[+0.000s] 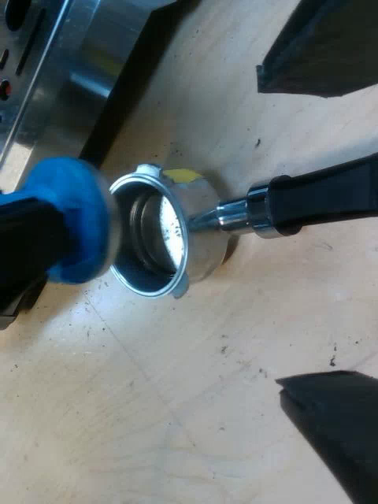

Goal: Grind coffee beans and then tamp

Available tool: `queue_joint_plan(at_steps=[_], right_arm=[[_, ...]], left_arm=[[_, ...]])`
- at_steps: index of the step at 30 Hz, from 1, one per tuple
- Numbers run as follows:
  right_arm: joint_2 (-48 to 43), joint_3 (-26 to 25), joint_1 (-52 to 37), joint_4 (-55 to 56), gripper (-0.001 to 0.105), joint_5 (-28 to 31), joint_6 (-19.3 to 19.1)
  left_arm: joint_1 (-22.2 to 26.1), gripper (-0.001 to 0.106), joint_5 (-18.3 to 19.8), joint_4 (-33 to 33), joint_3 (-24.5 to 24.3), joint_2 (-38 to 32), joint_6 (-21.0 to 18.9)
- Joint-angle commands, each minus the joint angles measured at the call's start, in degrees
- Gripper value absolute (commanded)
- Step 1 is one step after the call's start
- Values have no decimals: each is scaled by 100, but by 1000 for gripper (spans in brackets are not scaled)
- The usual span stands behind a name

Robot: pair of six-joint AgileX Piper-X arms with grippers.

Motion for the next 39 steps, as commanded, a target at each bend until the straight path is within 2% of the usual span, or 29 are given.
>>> queue_joint_plan(at_steps=[1,5,7,9,12,20,29,34,39], right_arm=[[8,-12,-7,-75,72,-2,-131],[-3,-26,-7,-359,72,-2,-665],[-3,-34,-7,-617,72,-2,-760],[-3,-34,-7,-908,72,-2,-760],[-3,-34,-7,-1291,72,-40,-760],[-3,-34,-7,-1499,72,-511,-760],[-3,-34,-7,-1499,72,-786,-748],[-3,-34,-7,-1499,72,-786,-748],[-3,-34,-7,-1499,72,-814,-748]], left_arm=[[-40,0,-57,128,-75,-331,-16],[-40,0,-125,396,-75,-726,-16],[-40,0,-250,532,-75,-853,-16],[-40,0,-404,704,-75,-976,-16],[-40,0,-417,936,-75,-1123,-16],[23,0,-569,1199,-45,-1354,-459],[1166,0,-579,1183,579,-1755,-534],[1574,0,-579,1158,820,-1841,-465],[1920,0,-568,858,1117,-1827,-465]])
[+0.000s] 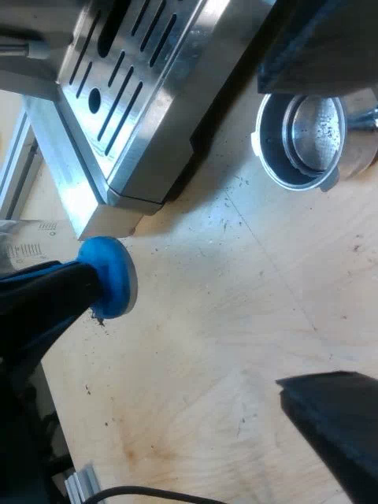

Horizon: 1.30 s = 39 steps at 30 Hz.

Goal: Grind coffee beans and then tamp

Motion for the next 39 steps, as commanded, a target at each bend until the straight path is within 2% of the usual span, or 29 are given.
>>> queue_joint_plan(at_steps=[1,3,8,18,23,30,33,35,36,38,39], right_arm=[[-3,-34,-7,-79,72,-59,-61],[-3,-34,-7,-79,72,-59,-61],[-3,-34,-7,-79,72,-59,-61],[-3,-34,-7,-79,72,-59,-19],[-3,-34,-7,-79,72,-59,-19],[-3,-34,-7,-79,72,-59,-19],[-3,-34,-7,-79,72,-59,-19],[-3,-34,-7,-79,72,-59,-19],[-3,-34,-7,-79,72,-59,-19],[-3,-34,-7,-79,72,-59,-5],[-3,-34,-7,-79,72,-59,9]], left_arm=[[255,0,16,-305,212,-32,-27],[402,0,79,-498,352,-32,-27],[708,0,602,-1012,702,-13,10],[706,0,574,-1339,766,761,10],[706,0,-390,-1601,766,1102,-96],[706,1,-299,-1618,766,1160,-95],[706,15,-98,-1618,766,1160,-95],[706,33,-76,-1618,766,1160,-95],[706,36,-76,-1618,766,1160,-95],[706,51,-54,-1565,766,1160,-95],[706,54,-50,-1561,766,1160,-95]])
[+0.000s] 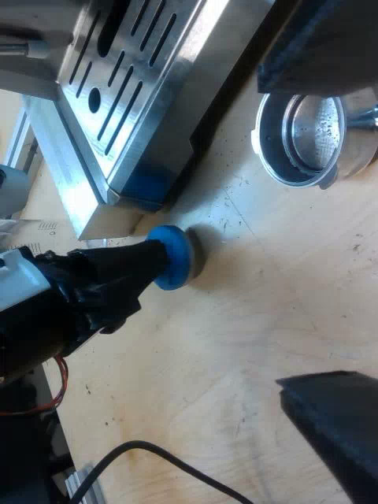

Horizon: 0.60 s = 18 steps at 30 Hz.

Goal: Grind coffee beans and then tamp

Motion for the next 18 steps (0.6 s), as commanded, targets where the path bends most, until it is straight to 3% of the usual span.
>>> queue_joint_plan(at_steps=[1,4,12,18], right_arm=[[-3,-34,-7,-79,72,-62,28],[-3,-34,-7,-79,72,-62,27],[-3,-34,-7,-79,72,-62,127],[-3,-34,-7,-79,72,-62,149]], left_arm=[[2,58,41,26,2,-3,-51],[2,63,41,61,2,-3,-51],[2,63,41,399,-31,-28,-51],[2,63,41,719,-47,-628,-51]])
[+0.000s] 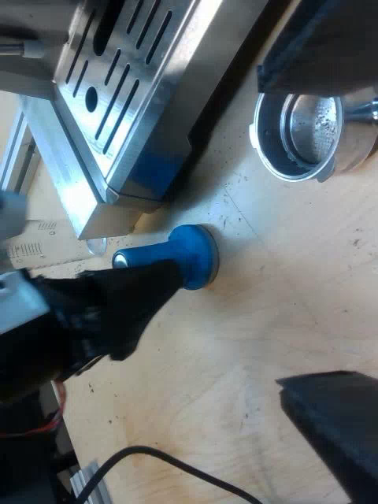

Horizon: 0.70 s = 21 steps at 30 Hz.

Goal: Grind coffee beans and then tamp

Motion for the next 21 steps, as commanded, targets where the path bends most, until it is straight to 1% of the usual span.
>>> queue_joint_plan(at_steps=[1,3,5,6,10,12,13,14,15,16,17,19,21], right_arm=[[-3,-34,-7,-68,72,-62,11],[-3,-34,-7,-66,72,-9,11],[-3,-17,-7,-30,72,-8,11],[-3,-16,-7,-27,72,-8,11],[-3,-17,-7,21,72,-8,11],[-3,-37,-7,16,72,-115,26],[-3,-81,-7,25,72,-228,134],[-3,-165,-7,134,72,-320,356],[-3,-196,-7,189,72,-320,427],[-3,-332,-7,430,72,-318,609],[-3,-400,-7,522,72,-318,641],[11,-730,-7,1215,72,-318,645],[10,-1011,-7,1883,72,-318,681]], left_arm=[[2,63,15,232,-31,-500,-56],[2,63,15,391,-31,-806,-56],[2,63,15,577,-31,-1260,-123],[2,63,15,605,-31,-1342,-148],[2,63,15,815,-31,-2273,-267],[2,63,15,895,-31,-2646,-267],[2,63,15,945,-31,-2919,-267],[2,63,15,1007,-54,-3223,-267],[2,63,15,1029,-64,-3318,-267],[2,63,15,1086,-113,-3616,-267],[2,63,15,1107,-154,-3800,-267],[2,63,15,1108,-217,-4022,-267],[2,63,15,1107,-487,-4484,-267]])
